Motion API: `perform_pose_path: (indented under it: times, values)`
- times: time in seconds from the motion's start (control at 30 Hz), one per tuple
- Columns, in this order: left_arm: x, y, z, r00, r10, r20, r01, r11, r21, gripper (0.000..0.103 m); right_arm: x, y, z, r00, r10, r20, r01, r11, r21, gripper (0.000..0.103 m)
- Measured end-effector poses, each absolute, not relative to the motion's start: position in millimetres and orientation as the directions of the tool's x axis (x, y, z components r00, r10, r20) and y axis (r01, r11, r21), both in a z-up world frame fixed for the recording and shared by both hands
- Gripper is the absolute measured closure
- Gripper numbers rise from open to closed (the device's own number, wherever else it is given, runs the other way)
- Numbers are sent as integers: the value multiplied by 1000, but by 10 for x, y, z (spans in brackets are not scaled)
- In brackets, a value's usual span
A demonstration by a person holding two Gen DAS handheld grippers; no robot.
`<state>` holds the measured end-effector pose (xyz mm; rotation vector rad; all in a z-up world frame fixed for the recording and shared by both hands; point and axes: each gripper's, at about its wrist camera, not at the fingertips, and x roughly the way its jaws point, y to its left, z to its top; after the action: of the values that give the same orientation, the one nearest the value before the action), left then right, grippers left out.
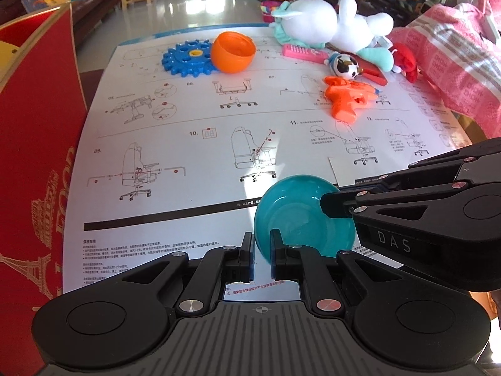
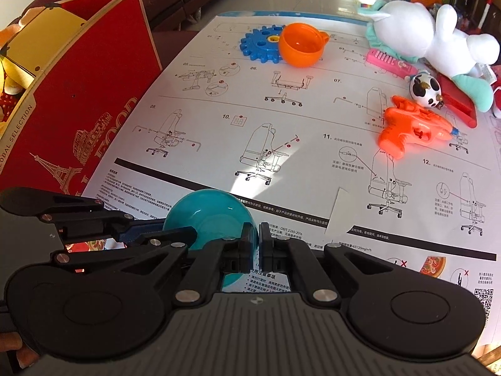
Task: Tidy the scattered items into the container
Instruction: 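Lift the teal bowl with both grippers and carry it toward the red box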
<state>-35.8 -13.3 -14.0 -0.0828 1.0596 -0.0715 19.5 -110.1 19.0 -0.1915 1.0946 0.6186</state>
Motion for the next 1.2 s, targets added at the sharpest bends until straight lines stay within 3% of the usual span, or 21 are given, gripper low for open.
perform_pose_path:
  times: [0.53,1.2]
  values:
    - [-511,-52,98,555,-88,-827,20,996,-93,101,56,-1053,389,352,397,-848,-584,801,132,100]
    - [-274,-51,-445,480,-121,-869,18,992,-128,103,272,-1093,-170,271,362,-892,-526,832,177,99]
